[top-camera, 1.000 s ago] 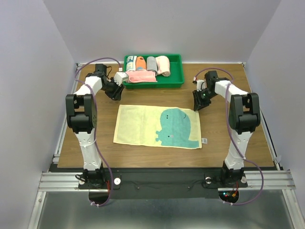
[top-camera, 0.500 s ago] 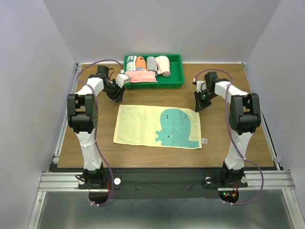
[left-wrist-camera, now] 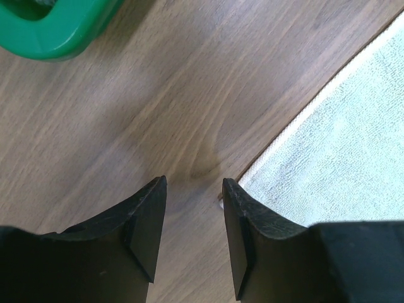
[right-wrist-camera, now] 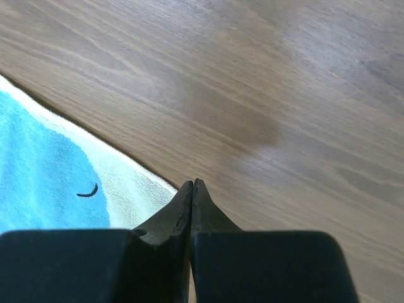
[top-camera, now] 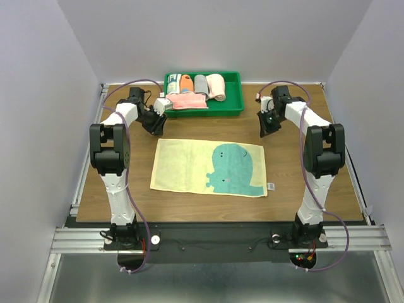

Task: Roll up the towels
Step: Fold the towel

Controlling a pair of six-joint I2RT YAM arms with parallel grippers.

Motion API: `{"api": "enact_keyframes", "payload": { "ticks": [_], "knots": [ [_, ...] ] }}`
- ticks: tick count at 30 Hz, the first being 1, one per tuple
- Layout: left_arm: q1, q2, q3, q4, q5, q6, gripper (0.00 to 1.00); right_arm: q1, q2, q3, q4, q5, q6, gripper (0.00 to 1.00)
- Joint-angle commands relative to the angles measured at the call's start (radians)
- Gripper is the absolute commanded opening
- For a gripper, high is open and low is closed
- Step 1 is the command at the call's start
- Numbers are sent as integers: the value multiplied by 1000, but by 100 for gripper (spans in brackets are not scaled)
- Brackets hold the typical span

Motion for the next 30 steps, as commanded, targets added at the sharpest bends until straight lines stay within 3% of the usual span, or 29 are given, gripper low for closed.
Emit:
{"api": "enact_keyframes", "payload": {
  "ticks": [1,2,3,4,8,30],
  "knots": [
    [-5,6,35,-13,34,-12,52,7,-27,13,-3,30,-13,0],
    [-5,6,33,-13,34,-11,52,6,-25,9,-14,32,-13,1],
    [-5,3,32,-13,33,-9,52,6,-28,-3,-19,43,-11,7],
    [-5,1,30,-13,34,-8,52,7,-46,-23,-19,59,-16,31],
    [-5,-5,23,-10,31,-3,52,6,-92,-114,-19,52,7,42],
    [-5,-6,7,-18,37,18,52,26,9,-97,3,-20,82,35]
  ]
}}
